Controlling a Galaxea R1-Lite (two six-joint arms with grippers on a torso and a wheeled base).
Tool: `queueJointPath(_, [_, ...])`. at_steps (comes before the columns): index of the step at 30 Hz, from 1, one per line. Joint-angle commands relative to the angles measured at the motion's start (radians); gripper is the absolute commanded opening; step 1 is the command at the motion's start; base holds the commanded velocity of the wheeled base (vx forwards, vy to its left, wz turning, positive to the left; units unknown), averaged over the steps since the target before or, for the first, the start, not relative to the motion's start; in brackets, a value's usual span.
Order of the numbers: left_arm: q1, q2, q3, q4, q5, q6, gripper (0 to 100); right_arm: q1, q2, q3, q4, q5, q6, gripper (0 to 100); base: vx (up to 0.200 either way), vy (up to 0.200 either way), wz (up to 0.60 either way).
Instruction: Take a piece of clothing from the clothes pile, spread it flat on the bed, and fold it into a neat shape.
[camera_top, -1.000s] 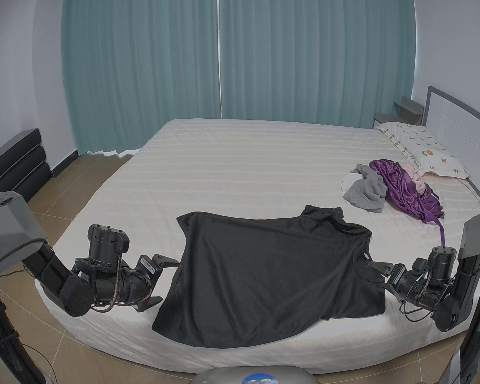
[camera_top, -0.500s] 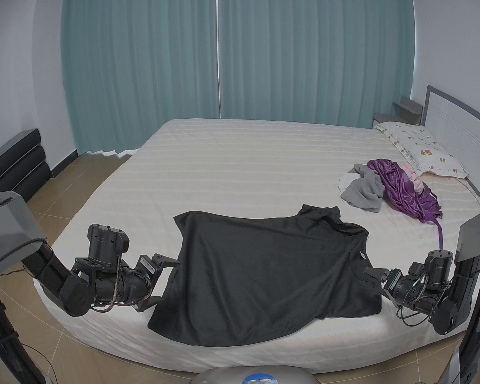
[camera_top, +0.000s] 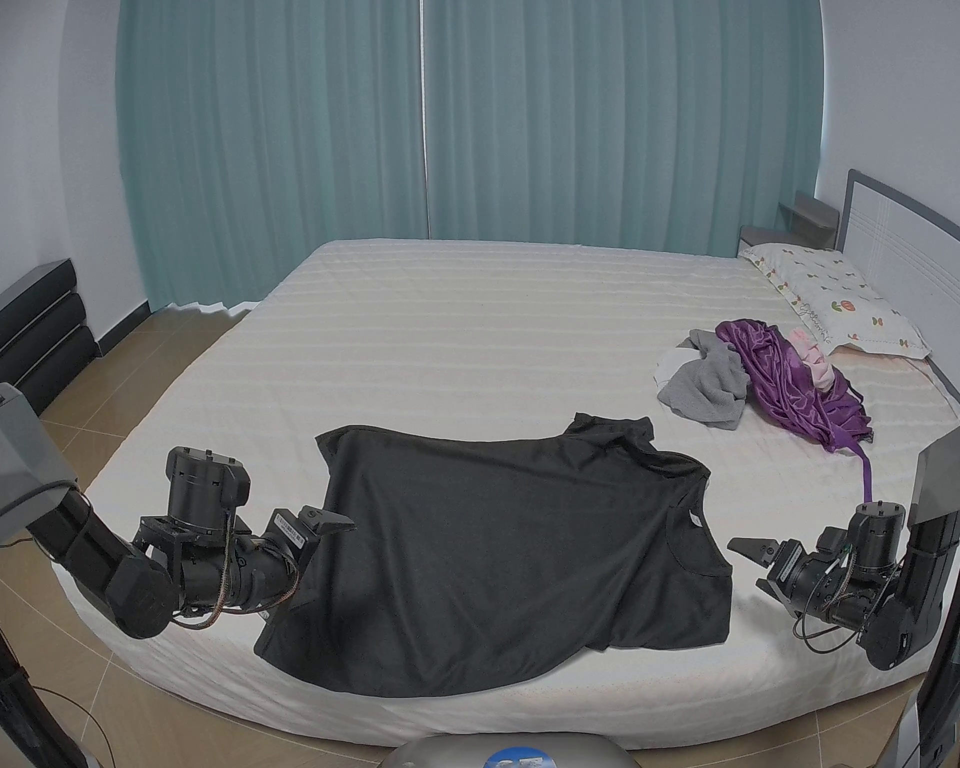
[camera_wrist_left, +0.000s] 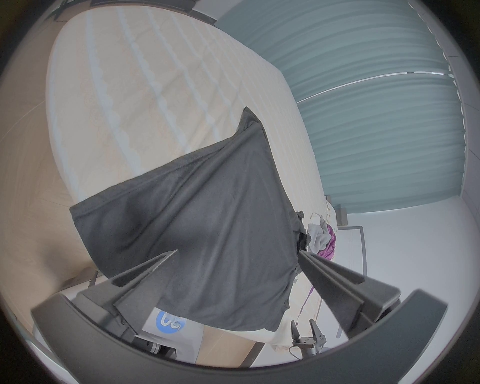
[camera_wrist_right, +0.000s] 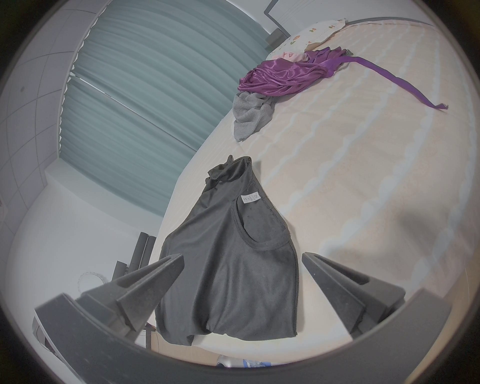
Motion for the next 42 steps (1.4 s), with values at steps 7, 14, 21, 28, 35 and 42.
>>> queueJointPath(7, [0.055, 0.036, 0.105, -0.004, 0.048, 0.171, 100, 0.023, 0.009, 0.011, -0.001, -0.001, 0.000, 100, 0.000, 0.000, 0.00])
queueJointPath(14, [0.105, 0.067, 0.197, -0.019, 0.034, 0.300, 100, 0.025, 0.009, 0.012, -0.001, -0.003, 0.002, 100, 0.000, 0.000, 0.00])
queueJointPath(21, [0.180, 0.121, 0.341, -0.210, -0.041, 0.390, 100, 0.023, 0.009, 0.014, -0.001, -0.003, 0.000, 100, 0.000, 0.000, 0.00])
queueJointPath(28, [0.202, 0.202, 0.456, -0.400, -0.032, 0.494, 100, 0.027, 0.006, 0.017, -0.001, -0.007, 0.000, 100, 0.000, 0.000, 0.00])
queueJointPath(35, [0.193, 0.250, 0.464, -0.420, 0.083, 0.542, 100, 0.027, 0.006, 0.018, -0.001, -0.007, 0.000, 100, 0.000, 0.000, 0.00])
queueJointPath(42, [0.171, 0.283, 0.431, -0.435, 0.099, 0.522, 100, 0.028, 0.008, 0.024, -0.001, -0.009, 0.000, 100, 0.000, 0.000, 0.00])
